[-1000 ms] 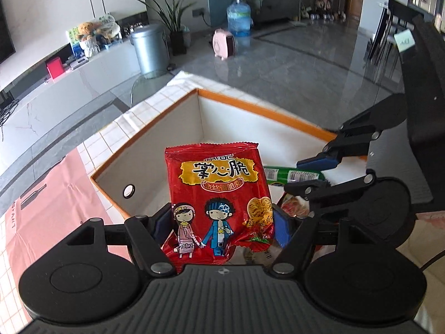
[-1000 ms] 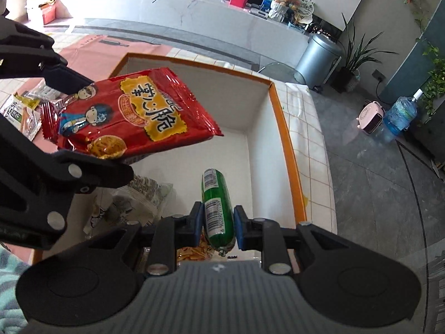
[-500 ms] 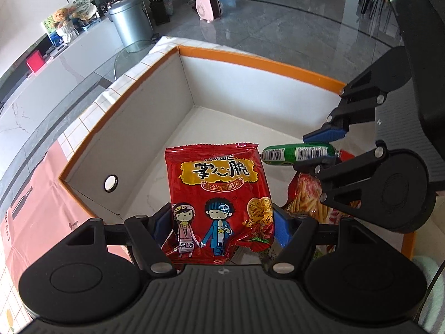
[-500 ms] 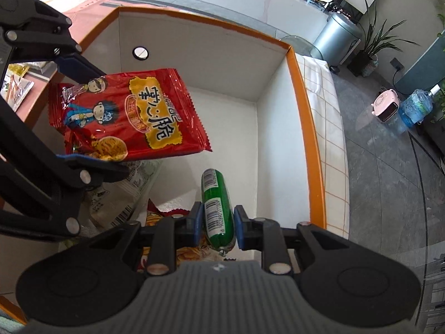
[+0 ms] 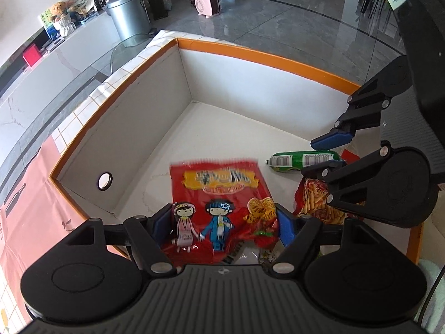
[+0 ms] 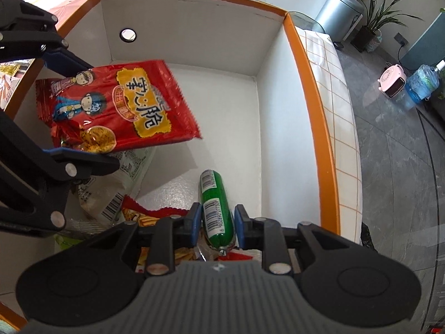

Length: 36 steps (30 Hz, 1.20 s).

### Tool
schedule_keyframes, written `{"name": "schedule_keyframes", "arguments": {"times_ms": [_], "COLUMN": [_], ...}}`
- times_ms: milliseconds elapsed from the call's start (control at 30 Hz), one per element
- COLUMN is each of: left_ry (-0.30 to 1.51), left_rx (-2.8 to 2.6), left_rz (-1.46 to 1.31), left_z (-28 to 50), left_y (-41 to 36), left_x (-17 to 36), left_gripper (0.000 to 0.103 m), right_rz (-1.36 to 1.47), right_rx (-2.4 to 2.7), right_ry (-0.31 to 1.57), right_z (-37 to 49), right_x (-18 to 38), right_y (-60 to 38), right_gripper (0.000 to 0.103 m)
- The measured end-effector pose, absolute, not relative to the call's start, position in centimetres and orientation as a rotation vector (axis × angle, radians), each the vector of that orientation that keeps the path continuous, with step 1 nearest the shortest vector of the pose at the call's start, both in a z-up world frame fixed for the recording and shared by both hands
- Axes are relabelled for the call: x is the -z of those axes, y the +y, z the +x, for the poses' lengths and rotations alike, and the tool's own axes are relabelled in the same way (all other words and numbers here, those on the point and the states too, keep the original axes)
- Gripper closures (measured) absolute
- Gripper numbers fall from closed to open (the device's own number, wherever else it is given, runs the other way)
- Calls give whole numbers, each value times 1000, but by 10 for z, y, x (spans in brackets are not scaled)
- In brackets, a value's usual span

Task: Organize snacks
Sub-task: 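Open both tools to drop the chip bag and sausage into the box, then move both tools back over the remaining snacks on the mat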

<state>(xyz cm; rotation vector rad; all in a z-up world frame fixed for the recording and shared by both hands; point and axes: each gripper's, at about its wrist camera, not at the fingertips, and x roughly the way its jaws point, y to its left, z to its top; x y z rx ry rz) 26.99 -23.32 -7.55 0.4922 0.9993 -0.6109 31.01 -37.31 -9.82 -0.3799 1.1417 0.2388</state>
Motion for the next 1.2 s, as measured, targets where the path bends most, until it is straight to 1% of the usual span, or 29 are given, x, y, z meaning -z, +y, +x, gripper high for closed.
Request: {"name": "schedule_keyframes", "arguments": {"times_ms": [33, 100, 167, 333, 533, 833, 1000, 1200], "left_ry": [998, 998, 993, 943, 881, 736, 673, 626], "left_rx": [616, 620, 617, 625, 618, 552, 501, 413], "left_rz": [491, 486, 487, 484, 465, 339, 274, 234], "left_z": [271, 269, 266, 255, 239, 206, 187, 164], "left_y": [-234, -233, -233, -230, -222, -189, -165, -134], "left_x": [75, 72, 69, 52, 29, -14, -32, -42], "left_gripper": [14, 14, 13, 13, 12, 12, 12, 12], "right_rz": [-378, -377, -369, -347, -326, -245, -180, -73], "right_rx": [-237, -232, -228, -215, -177, -103, -104, -135], "right_ry": [1137, 1122, 1112, 1081, 1044, 898, 811, 737], "right_z": [309, 307, 305, 295, 282, 243, 217, 187], "right_x": [96, 91, 86, 69, 48, 12, -3, -8], "right_y": [-373, -374, -374, -372, -371, -362, -348, -322], "right_gripper": [76, 71, 68, 53, 41, 34, 34, 23]}}
